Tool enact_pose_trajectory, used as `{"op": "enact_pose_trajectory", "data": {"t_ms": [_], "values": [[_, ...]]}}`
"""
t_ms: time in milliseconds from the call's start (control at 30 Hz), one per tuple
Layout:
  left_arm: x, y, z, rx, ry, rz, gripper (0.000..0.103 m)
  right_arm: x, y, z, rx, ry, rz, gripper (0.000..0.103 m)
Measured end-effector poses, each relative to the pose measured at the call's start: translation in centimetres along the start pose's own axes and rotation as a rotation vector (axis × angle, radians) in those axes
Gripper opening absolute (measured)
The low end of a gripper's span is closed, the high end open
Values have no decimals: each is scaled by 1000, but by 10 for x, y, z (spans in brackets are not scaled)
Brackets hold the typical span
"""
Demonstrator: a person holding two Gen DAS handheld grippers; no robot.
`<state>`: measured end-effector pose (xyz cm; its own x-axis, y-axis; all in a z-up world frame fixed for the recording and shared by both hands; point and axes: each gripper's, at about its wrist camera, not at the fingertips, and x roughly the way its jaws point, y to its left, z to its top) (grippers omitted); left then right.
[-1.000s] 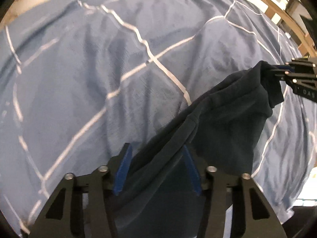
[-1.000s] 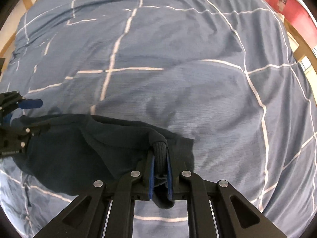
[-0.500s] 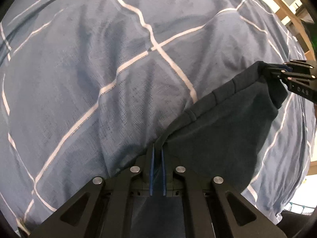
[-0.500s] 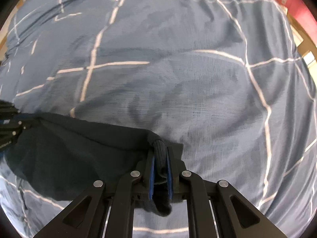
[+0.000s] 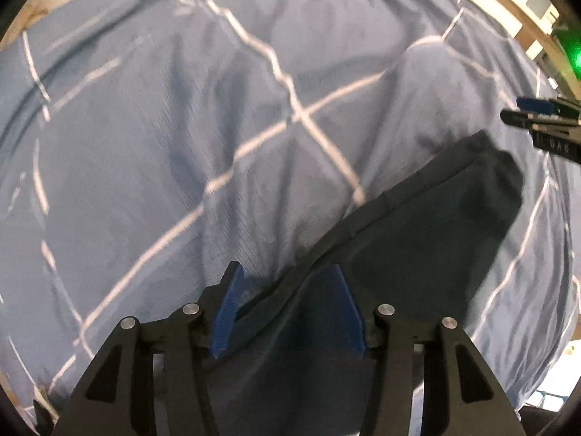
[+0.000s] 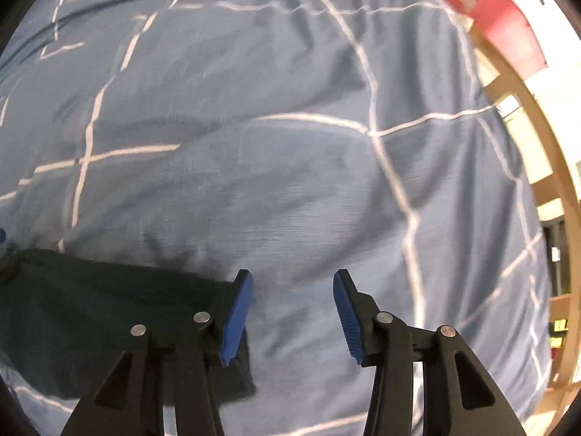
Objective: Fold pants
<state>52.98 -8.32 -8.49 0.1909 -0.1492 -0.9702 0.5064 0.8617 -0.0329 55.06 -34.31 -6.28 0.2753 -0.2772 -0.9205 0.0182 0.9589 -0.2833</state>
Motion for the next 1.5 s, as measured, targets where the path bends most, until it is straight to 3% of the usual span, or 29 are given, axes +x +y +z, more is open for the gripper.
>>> {"op": "enact_pose_trajectory", "data": {"t_ms": [233, 400, 500, 700, 967, 1033, 1067, 1100, 1133, 1267, 1500], "values": [[-66, 21, -38, -3, -77, -19, 52, -66, 21, -30, -1, -93, 61, 48], [-80, 60, -68, 29, -51, 33, 55, -103, 79, -40, -68, -159, 155, 50], [-79, 93, -92, 9, -10, 47, 55, -106, 126, -39, -158, -169, 209, 50], [-59, 154, -119, -119, 55, -15, 55, -97, 196, -28, -218, -139, 328, 50], [-17, 186, -142, -286, 119, -170, 55, -82, 235, -20, -176, -82, 388, 50], [-9, 188, -144, -320, 142, -198, 53, -79, 240, -22, -165, -70, 393, 50], [-8, 188, -147, -334, 140, -202, 46, -77, 241, -22, -163, -65, 393, 50], [-10, 188, -150, -337, 132, -190, 29, -75, 244, -23, -164, -60, 392, 50], [-14, 189, -152, -340, 125, -189, 21, -75, 245, -23, -165, -60, 396, 50], [-37, 193, -164, -396, 110, -228, 20, -74, 254, -25, -173, -67, 423, 50], [-22, 209, -169, -450, 148, -160, 21, -47, 278, -14, -164, -24, 435, 50]]}}
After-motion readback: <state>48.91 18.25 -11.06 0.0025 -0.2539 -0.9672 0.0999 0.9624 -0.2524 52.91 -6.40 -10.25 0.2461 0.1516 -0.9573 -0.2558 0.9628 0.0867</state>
